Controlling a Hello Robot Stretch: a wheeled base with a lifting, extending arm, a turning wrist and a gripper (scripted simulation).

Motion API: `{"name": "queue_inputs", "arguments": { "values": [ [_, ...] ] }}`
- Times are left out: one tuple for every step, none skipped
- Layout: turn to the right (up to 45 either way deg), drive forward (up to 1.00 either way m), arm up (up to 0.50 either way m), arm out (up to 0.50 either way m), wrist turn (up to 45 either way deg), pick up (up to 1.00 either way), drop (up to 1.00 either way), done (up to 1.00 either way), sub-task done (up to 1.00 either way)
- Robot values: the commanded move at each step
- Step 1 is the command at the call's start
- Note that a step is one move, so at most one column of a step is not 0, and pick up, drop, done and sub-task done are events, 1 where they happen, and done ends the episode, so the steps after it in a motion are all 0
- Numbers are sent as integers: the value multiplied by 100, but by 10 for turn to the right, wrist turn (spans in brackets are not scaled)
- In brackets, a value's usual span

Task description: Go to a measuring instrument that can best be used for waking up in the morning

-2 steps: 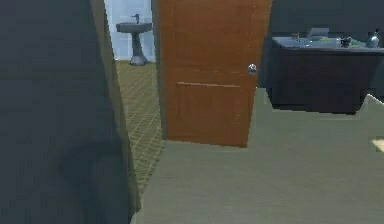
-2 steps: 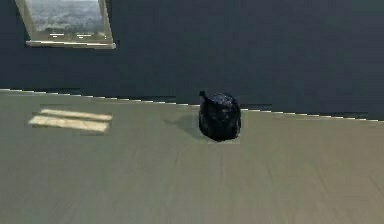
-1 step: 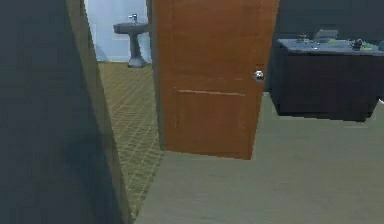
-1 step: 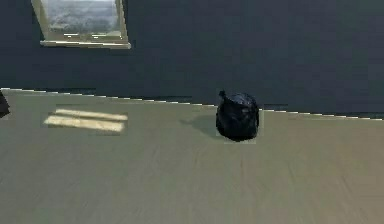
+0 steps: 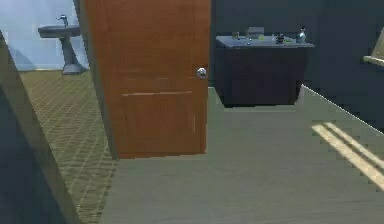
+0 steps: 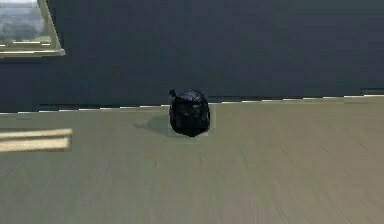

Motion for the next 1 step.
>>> {"name": "queue_inputs", "arguments": {
  "values": [
    [0, 100, 0, 0, 0, 0, 0, 0, 0]
  ]
}}
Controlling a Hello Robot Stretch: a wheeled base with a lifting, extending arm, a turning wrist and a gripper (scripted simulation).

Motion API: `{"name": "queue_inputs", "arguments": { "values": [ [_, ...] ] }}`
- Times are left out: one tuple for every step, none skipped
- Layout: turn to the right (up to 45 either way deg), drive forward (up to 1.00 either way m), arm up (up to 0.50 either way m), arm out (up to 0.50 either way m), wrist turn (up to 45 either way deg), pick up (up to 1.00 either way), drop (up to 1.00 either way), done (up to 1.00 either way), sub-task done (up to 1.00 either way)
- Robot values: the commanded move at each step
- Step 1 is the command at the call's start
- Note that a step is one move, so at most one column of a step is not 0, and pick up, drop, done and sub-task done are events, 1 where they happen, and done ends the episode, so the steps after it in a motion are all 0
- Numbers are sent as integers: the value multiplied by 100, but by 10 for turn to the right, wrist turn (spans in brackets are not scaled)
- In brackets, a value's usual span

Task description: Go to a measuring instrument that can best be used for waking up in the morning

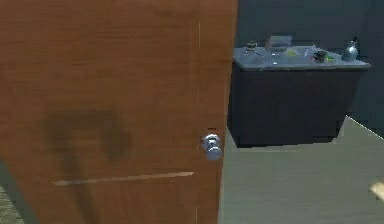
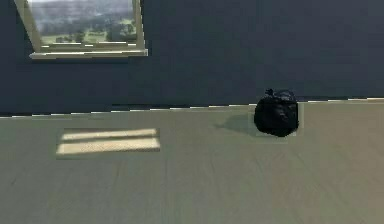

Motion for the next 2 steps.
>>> {"name": "queue_inputs", "arguments": {
  "values": [
    [60, 0, 0, 0, 0, 0, 0, 0, 0],
    [0, 20, 0, 0, 0, 0, 0, 0, 0]
  ]
}}
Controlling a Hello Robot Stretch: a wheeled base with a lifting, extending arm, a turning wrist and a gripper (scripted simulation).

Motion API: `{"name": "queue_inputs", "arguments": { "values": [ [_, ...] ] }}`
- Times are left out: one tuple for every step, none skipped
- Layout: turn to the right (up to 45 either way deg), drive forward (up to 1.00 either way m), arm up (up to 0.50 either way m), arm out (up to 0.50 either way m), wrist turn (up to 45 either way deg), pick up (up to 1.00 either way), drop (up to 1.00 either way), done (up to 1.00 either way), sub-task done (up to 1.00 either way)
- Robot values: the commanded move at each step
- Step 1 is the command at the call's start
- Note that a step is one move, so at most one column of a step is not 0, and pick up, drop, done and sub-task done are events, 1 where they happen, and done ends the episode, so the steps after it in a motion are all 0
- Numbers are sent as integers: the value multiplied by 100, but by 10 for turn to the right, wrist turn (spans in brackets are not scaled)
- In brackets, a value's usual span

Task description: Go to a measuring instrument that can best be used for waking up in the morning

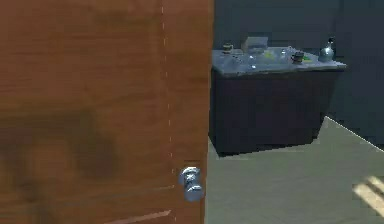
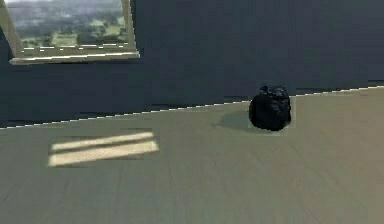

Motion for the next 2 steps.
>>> {"name": "queue_inputs", "arguments": {
  "values": [
    [-450, 0, 0, 0, 0, 0, 0, 0, 0],
    [-450, 0, 0, 0, 0, 0, 0, 0, 0]
  ]
}}
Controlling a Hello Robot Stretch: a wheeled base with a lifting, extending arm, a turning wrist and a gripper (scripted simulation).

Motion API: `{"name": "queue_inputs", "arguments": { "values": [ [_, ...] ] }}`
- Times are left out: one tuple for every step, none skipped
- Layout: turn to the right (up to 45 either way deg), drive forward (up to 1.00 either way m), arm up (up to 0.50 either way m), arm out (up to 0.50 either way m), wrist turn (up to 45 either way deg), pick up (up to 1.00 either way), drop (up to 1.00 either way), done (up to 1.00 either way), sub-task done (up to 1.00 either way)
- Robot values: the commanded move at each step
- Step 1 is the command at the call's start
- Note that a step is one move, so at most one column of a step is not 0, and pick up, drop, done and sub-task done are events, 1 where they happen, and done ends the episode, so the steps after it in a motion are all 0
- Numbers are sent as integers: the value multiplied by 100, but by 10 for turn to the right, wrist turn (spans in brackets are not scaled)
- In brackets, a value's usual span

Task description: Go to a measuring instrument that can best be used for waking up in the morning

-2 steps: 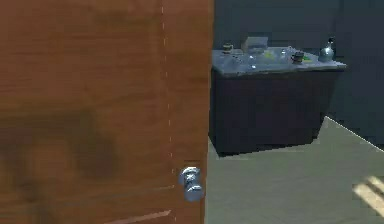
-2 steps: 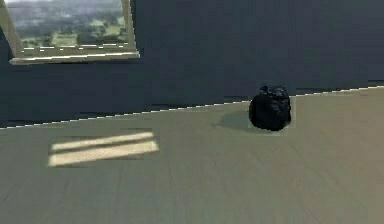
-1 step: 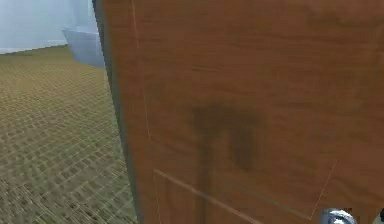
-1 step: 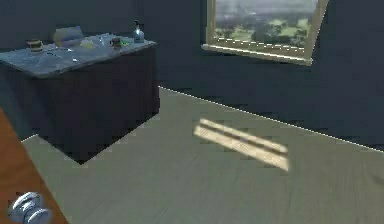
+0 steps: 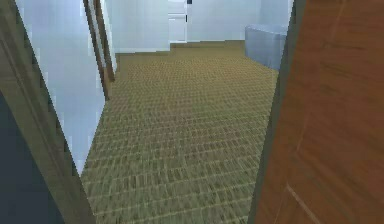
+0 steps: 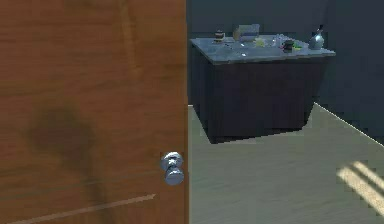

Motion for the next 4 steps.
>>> {"name": "queue_inputs", "arguments": {
  "values": [
    [-90, 0, 0, 0, 0, 0, 0, 0, 0],
    [0, 50, 0, 0, 0, 0, 0, 0, 0],
    [-30, 0, 0, 0, 0, 0, 0, 0, 0],
    [0, 40, 0, 0, 0, 0, 0, 0, 0]
  ]
}}
